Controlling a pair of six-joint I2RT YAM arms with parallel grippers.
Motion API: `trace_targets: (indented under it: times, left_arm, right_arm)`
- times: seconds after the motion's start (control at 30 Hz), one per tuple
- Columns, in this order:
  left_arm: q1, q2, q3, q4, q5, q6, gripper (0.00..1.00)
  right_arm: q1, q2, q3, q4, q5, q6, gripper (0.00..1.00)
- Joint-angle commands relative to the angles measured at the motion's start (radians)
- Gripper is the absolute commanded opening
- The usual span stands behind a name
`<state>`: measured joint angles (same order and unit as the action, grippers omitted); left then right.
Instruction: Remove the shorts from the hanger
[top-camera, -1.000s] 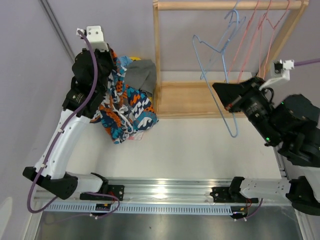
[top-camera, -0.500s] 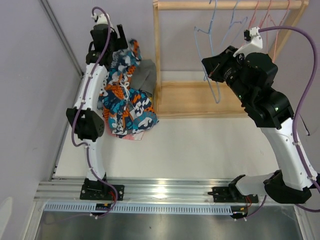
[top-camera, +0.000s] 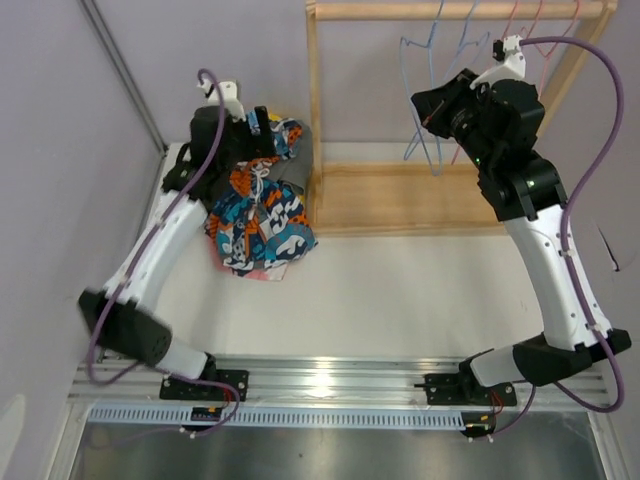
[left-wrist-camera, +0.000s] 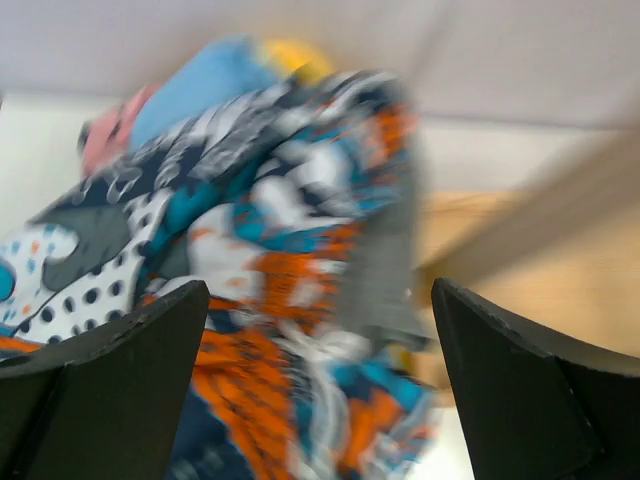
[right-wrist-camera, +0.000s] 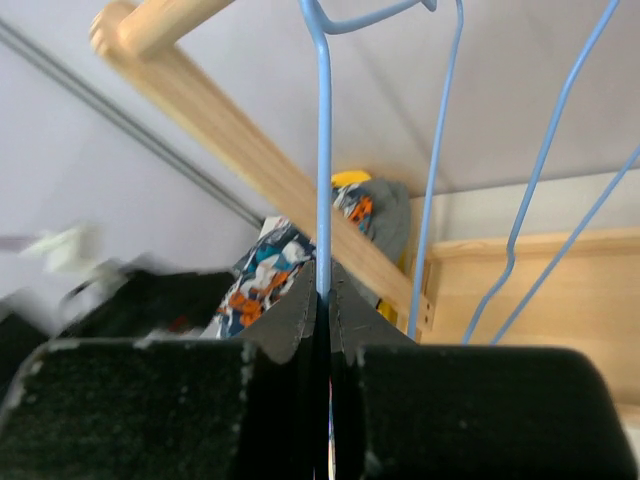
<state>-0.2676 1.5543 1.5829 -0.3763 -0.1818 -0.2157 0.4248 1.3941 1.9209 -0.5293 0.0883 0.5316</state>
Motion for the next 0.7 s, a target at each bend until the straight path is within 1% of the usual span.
trace_targets:
  times: [0.0,0.03,0.07,0.13,0.17,0.2,0.37,0.43,0.5,0.53,0.6,0.63,0.67]
  left_arm:
    - [-0.093,-0.270,-0.105,0.120,-0.039,0.000,0.99]
    - [-0.117,-0.316,-0.136,0.144,-0.053,0.002,0.99]
    - [-0.168,-0.406,-0.234,0.160,-0.065,0.004,0.99]
    - [-0.206,-0.479,-0.279,0.160,-0.080,0.001,0.99]
    - [-0.235,-0.537,-0.325,0.154,-0.088,-0.005,0.99]
    - [-0.248,-0.562,-0.336,0.143,-0.094,-0.011,0.99]
    - [-0.297,-0.669,-0.425,0.097,-0.131,-0.031,0.99]
    - [-0.300,-0.695,-0.443,0.079,-0.136,-0.037,0.99]
    - [-0.306,-0.708,-0.445,0.053,-0.134,-0.039,0.99]
    - [-0.308,-0.714,-0.446,0.047,-0.134,-0.039,0.99]
    - [-0.320,-0.723,-0.446,0.033,-0.134,-0.040,0.99]
    - [-0.324,-0.727,-0.443,0.018,-0.136,-0.042,0.99]
    - [-0.331,-0.735,-0.443,0.011,-0.137,-0.045,0.99]
  right_arm:
    - [-0.046,0.065,0.056,0.121,-0.065,0.016,0.00]
    - [-0.064,0.077,0.062,0.141,-0.068,0.025,0.00]
    - [-0.072,0.103,0.066,0.153,-0.076,0.028,0.00]
    - [-0.092,0.132,0.084,0.167,-0.076,0.036,0.00]
    - [-0.098,0.161,0.087,0.175,-0.076,0.038,0.00]
    - [-0.106,0.170,0.090,0.181,-0.106,0.042,0.00]
    - [-0.113,0.207,0.099,0.193,-0.108,0.070,0.00]
    - [-0.110,0.184,0.083,0.190,-0.101,0.074,0.00]
    - [-0.101,0.154,0.031,0.196,-0.090,0.074,0.00]
    - [-0.100,0.116,0.012,0.196,-0.090,0.074,0.00]
    - [-0.093,0.077,-0.043,0.190,-0.056,0.076,0.21]
    - [-0.089,0.033,-0.066,0.190,-0.050,0.074,0.40]
    - [-0.087,0.011,-0.088,0.189,-0.042,0.073,0.72]
